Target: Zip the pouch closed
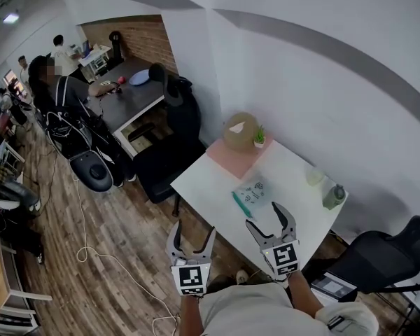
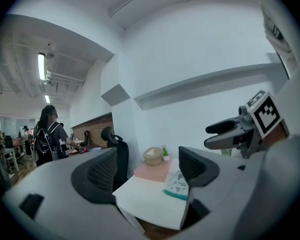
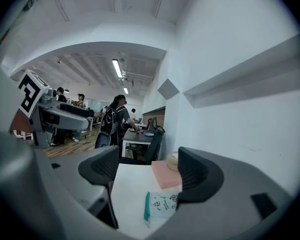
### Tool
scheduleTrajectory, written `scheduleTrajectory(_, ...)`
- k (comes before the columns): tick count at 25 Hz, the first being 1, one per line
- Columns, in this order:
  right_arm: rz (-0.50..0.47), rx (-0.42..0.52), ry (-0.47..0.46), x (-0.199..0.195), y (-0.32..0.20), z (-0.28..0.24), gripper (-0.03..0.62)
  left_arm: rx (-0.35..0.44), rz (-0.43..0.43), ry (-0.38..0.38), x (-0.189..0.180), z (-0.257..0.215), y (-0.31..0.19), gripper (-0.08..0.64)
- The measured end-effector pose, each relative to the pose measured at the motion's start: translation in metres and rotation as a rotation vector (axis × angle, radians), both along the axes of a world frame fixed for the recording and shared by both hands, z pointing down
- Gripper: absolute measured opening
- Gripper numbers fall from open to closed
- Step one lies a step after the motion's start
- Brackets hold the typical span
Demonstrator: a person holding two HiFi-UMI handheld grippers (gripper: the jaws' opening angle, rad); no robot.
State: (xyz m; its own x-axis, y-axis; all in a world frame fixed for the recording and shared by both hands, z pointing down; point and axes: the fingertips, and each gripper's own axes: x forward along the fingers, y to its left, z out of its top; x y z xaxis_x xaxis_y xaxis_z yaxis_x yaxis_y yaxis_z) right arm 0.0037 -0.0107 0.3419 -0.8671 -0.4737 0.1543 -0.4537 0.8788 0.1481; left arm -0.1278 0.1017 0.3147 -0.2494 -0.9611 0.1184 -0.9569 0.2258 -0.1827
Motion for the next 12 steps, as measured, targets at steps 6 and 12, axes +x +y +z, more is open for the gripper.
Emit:
scheduleTrajectory(6, 0.011, -0.012, 0.007, -0.010, -0.027, 0.007, 0.370, -0.008, 0.006, -0.004, -0.013, 0.004, -0.027, 0.373)
scheduleTrajectory(12, 0.038, -0.009, 0.013, -0.025, -0.051, 0.012, 0.369, -0.015, 0.041, 0.014, -0.029, 0.015, -0.058, 0.373)
